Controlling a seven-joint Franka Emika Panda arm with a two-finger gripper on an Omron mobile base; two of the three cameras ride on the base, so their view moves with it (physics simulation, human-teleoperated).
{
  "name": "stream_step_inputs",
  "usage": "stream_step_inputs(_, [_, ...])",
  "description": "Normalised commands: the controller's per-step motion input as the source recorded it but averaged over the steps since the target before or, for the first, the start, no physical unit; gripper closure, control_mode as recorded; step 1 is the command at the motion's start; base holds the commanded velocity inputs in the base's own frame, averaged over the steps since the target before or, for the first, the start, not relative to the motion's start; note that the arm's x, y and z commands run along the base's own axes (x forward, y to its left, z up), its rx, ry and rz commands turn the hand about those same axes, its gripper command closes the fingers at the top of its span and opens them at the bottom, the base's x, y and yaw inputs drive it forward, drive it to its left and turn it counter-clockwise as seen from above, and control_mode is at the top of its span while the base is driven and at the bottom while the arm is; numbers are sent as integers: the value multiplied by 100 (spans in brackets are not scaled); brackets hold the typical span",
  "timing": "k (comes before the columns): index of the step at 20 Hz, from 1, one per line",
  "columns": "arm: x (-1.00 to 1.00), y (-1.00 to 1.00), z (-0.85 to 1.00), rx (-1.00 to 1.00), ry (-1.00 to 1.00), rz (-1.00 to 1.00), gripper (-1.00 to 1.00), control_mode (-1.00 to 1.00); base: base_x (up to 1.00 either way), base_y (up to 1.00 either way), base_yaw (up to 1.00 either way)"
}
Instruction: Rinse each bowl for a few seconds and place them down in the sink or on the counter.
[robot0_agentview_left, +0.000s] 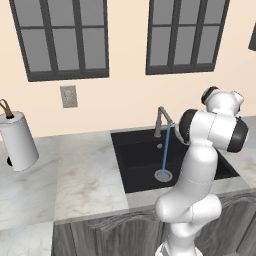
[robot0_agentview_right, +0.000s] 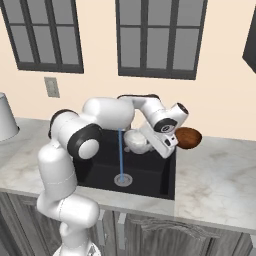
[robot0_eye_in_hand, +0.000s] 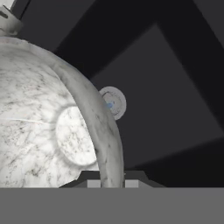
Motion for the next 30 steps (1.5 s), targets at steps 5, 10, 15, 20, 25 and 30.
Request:
stream_step_inputs(5, [-3,-22,4,0,0,-19,100,-100,0,0,0])
stream_step_inputs(10, [-6,-30,2,0,0,-25,100,-100,0,0,0])
stream_step_inputs(15, [-11,-32,1,0,0,-29,100,-100,0,0,0])
stream_step_inputs(20, [-12,-26,0,-1,0,-31,100,-100,0,0,0])
stream_step_inputs(25, [-13,-28,0,-2,1,-31,100,-100,0,0,0])
stream_step_inputs(30, [-10,-31,0,-4,3,-28,100,-100,0,0,0])
